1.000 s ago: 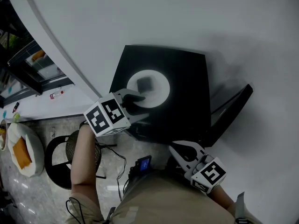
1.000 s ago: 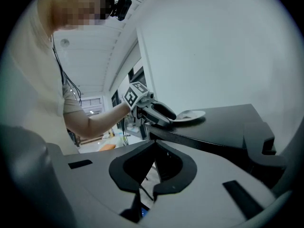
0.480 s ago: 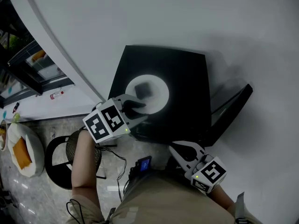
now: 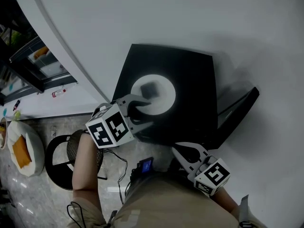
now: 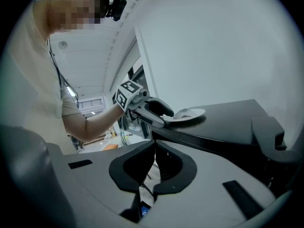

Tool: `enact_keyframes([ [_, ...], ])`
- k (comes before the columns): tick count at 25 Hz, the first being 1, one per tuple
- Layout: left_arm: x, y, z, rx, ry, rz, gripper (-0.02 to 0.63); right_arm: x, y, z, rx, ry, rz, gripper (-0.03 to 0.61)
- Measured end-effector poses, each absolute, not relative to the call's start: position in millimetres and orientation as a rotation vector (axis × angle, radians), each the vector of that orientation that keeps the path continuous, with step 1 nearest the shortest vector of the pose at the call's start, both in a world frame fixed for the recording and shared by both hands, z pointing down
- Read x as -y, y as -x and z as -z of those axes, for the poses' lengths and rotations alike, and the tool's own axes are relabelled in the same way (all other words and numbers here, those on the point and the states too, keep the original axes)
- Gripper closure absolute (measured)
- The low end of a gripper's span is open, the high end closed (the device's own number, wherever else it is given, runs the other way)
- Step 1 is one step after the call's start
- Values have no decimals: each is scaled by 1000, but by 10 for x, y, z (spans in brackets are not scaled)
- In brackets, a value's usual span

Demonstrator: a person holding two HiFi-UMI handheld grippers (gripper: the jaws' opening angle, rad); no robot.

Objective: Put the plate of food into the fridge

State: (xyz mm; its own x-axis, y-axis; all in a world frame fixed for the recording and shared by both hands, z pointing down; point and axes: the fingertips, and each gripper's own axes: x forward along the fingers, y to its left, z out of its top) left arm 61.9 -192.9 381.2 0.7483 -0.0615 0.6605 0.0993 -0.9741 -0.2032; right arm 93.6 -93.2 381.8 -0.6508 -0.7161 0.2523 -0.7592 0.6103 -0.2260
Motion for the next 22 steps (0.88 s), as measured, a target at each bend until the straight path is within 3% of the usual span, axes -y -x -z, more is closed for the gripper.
enact_keyframes([
  [3, 1744, -594, -3835, 162, 2725, 1100, 350, 925, -939, -3809, 2688, -1247, -483, 557],
  [18, 1893, -676, -3992, -63, 2487, 1111, 350, 929, -916, -3832, 2676, -1230, -467, 557],
  [22, 1857, -644, -3931, -67, 2551, 1072, 398, 935, -878, -3838, 2679, -1214, -460, 557],
])
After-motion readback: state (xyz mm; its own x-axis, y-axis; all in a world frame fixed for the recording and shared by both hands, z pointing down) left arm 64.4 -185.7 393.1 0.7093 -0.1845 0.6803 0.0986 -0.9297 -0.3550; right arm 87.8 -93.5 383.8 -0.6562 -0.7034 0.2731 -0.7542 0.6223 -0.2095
